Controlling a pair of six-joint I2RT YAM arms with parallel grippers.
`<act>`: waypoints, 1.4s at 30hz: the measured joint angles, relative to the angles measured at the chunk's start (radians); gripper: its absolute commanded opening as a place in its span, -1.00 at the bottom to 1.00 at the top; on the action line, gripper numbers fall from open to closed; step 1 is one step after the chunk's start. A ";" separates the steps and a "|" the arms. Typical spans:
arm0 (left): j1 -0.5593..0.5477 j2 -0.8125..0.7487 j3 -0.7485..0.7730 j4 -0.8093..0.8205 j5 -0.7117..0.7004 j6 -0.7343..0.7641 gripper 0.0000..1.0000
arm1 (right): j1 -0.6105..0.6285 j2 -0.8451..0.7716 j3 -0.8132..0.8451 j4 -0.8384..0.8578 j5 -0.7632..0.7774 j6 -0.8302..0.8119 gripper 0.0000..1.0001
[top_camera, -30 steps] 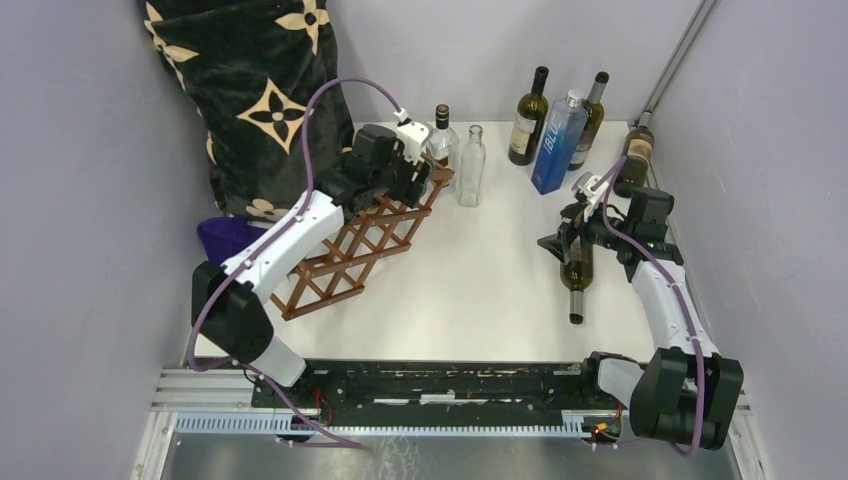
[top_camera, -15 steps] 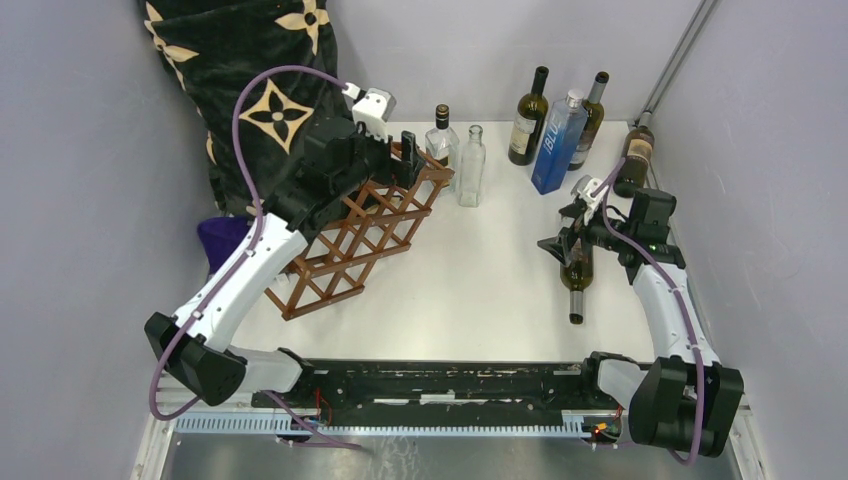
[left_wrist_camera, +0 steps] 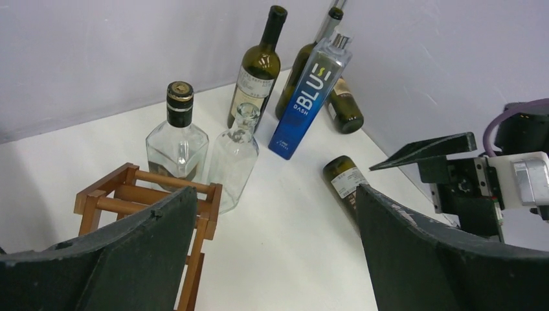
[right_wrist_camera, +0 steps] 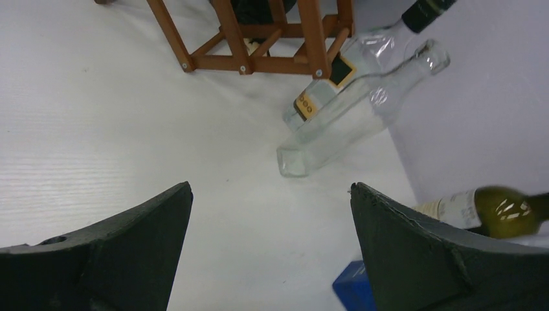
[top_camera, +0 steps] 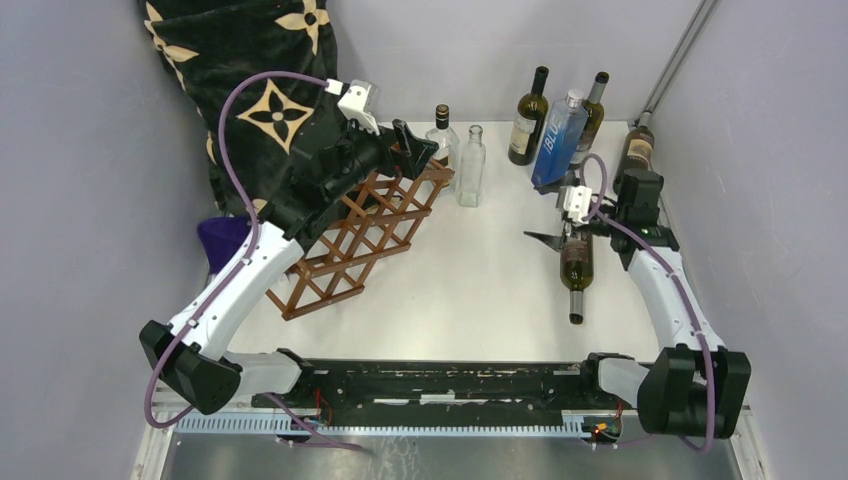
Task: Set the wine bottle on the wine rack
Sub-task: Pick up the wine bottle from the center of the board.
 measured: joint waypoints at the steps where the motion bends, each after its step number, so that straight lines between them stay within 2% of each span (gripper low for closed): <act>1: 0.000 -0.005 -0.006 0.014 0.003 -0.009 0.92 | 0.023 0.024 0.030 0.000 0.000 -0.019 0.96; 4: 0.000 -0.020 -0.023 0.040 0.006 -0.026 0.92 | 0.080 0.097 0.119 0.013 0.008 -0.044 0.96; 7: 0.000 -0.036 -0.034 0.055 0.006 -0.037 0.92 | 0.143 0.180 0.206 0.084 0.029 0.008 0.96; 13: 0.000 -0.071 -0.047 0.056 -0.006 -0.047 0.92 | 0.209 0.354 0.334 0.331 0.083 0.307 0.96; 19: 0.000 -0.104 -0.062 0.052 -0.042 -0.046 0.92 | 0.257 0.520 0.507 0.451 0.164 0.555 0.96; 24: 0.000 -0.122 -0.062 0.048 -0.084 -0.043 0.92 | 0.280 0.611 0.578 0.512 0.216 0.693 0.96; 32: 0.000 -0.123 -0.062 0.040 -0.113 -0.001 0.96 | 0.306 0.733 0.656 0.513 0.295 0.764 0.96; 40: 0.000 -0.106 -0.062 0.026 -0.115 0.020 0.99 | 0.331 0.772 0.677 0.503 0.342 0.759 0.96; 42: 0.000 -0.102 -0.062 0.025 -0.115 0.021 1.00 | 0.333 0.780 0.677 0.512 0.341 0.764 0.90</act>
